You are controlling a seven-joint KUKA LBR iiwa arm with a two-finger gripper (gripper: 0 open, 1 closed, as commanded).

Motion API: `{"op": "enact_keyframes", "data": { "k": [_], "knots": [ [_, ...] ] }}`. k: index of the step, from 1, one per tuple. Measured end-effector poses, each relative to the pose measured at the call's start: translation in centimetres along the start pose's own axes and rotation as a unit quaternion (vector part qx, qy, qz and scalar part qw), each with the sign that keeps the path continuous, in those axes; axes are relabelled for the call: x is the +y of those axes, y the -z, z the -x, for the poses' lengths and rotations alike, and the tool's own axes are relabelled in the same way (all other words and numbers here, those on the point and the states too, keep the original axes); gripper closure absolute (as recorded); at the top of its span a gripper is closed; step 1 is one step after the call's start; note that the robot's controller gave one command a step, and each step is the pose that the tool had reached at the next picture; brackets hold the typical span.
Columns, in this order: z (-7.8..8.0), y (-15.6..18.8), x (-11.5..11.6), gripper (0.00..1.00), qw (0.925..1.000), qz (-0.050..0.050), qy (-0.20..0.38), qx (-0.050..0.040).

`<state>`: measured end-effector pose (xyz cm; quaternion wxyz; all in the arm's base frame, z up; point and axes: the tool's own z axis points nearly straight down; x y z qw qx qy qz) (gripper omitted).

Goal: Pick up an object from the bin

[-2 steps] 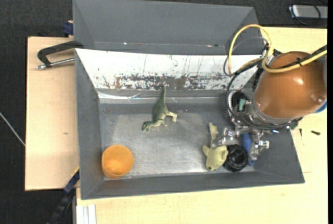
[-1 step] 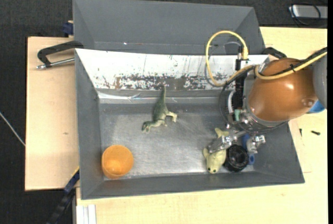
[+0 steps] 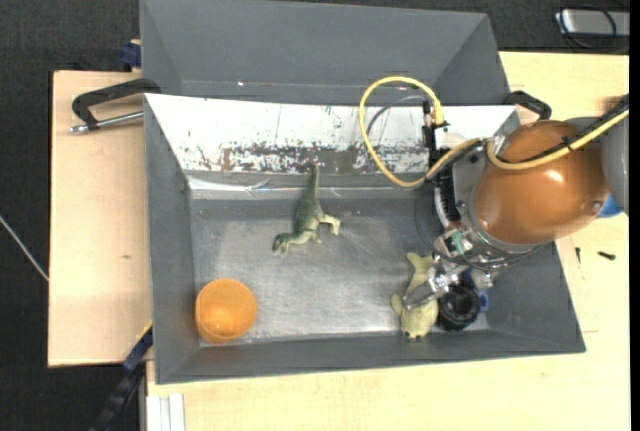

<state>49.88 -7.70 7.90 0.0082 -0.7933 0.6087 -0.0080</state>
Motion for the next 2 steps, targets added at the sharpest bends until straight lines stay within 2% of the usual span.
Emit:
{"op": "enact_keyframes", "data": {
  "k": [1,2],
  "knots": [
    [0.0,0.1,0.0,1.0,1.0,0.0,0.001,0.0003],
    [0.0,4.1,-0.6,1.0,1.0,0.003,-0.001,0.0]
  ]
}}
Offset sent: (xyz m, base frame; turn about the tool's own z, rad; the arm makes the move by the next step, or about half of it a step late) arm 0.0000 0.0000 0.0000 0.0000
